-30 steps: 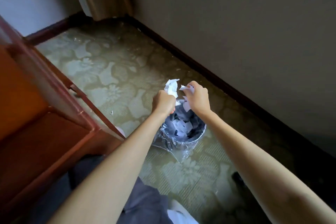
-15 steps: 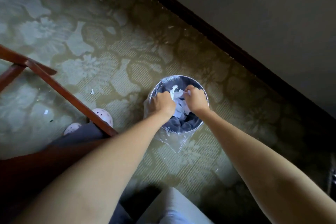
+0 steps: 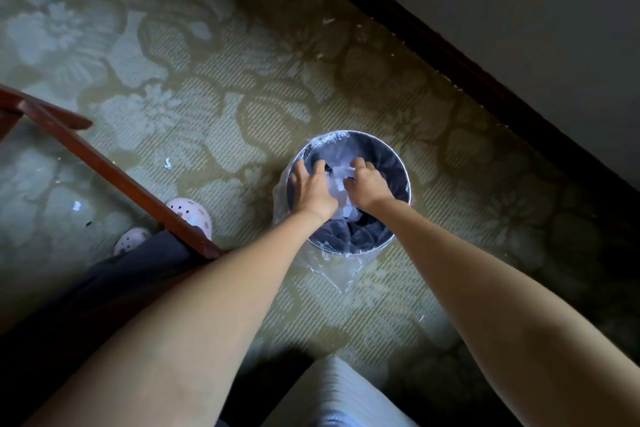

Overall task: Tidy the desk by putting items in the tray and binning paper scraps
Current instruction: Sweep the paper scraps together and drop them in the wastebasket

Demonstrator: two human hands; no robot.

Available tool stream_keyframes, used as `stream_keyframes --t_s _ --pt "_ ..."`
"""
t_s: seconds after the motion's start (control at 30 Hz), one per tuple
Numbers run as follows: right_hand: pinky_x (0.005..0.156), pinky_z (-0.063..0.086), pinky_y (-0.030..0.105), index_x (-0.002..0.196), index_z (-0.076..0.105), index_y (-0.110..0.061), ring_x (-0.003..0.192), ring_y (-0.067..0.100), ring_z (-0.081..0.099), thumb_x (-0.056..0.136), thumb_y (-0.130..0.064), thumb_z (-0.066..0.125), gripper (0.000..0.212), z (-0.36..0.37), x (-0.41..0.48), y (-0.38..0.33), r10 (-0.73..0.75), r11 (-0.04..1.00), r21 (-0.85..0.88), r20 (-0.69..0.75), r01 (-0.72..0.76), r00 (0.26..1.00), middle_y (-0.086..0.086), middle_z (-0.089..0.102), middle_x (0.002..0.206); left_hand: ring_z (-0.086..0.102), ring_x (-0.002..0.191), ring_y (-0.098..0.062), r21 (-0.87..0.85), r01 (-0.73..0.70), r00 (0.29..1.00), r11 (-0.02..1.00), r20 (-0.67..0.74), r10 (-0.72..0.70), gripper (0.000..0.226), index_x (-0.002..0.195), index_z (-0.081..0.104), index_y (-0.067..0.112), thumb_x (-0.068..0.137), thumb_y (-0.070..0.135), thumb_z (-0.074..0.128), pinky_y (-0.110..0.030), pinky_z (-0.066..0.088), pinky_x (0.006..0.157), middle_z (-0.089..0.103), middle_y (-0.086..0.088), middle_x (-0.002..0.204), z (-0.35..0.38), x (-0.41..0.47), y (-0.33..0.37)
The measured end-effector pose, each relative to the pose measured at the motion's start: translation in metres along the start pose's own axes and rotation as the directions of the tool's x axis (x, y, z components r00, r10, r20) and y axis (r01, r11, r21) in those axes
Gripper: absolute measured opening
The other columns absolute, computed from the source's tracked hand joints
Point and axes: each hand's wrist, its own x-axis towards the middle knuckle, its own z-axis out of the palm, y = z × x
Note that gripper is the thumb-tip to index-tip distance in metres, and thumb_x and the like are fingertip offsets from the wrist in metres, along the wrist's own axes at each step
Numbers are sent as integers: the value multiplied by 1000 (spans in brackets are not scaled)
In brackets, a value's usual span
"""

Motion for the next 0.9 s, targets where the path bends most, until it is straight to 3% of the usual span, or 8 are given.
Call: stream_keyframes --t_s 0.17,0.23,0.33,0.43,0.57,0.7,0.9 --pt "94 40 37 138 31 -4 123 38 46 93 -4 38 46 -7 -14 1 4 1000 14 39 -5 999 21 38 141 7 146 -27 -117 -34 994 993 101 46 85 150 7 20 84 -7 54 -32 33 109 -17 -7 157 -8 -13 3" --pt "98 39 36 142 29 -7 128 35 43 91 -1 38 52 -13 -22 0 0 1000 19 58 -1 998 19 39 144 6 147 -25 -117 -39 992 992 113 53 86 151 3 20 85 -10 51 -29 34 107 -18 -6 157 -13 -22 7" --pt "93 42 37 141 30 -7 122 36 47 89 0 36 53 -22 -37 -4 -12 1000 -18 47 12 999 22 46 136 5 147 -25 -88 -18 994 996 110 27 82 151 2 20 88 -10 46 -30 29 109 -17 -6 158 -25 -37 9" --pt "89 43 40 137 33 -4 116 39 51 90 -3 36 48 -35 -60 -15 -47 992 -118 14 48 999 25 50 130 16 144 -31 -49 -21 998 999 56 24 72 149 13 16 88 -7 45 -38 30 113 -4 -10 158 -42 -56 10" --pt "92 43 42 128 40 1 116 39 51 92 -5 36 37 -63 -99 -47 -165 949 -283 -76 137 983 23 48 130 37 128 -32 37 -51 991 998 -119 55 41 130 41 5 91 -3 42 -40 38 100 30 -15 141 -80 -95 19" --pt "90 43 41 117 47 0 109 40 56 90 -5 38 29 -103 -152 -95 -362 859 -461 -240 222 901 20 53 121 43 123 -33 97 -110 933 989 -333 136 31 121 52 5 92 7 41 -40 38 101 42 -15 133 -135 -146 33" --pt "85 41 39 114 49 -2 105 37 56 92 -6 36 25 -157 -253 -175 -595 758 -581 -432 296 678 17 54 117 49 120 -34 64 -174 793 983 -582 178 33 119 57 9 92 13 39 -36 41 96 54 -14 129 -230 -240 41"
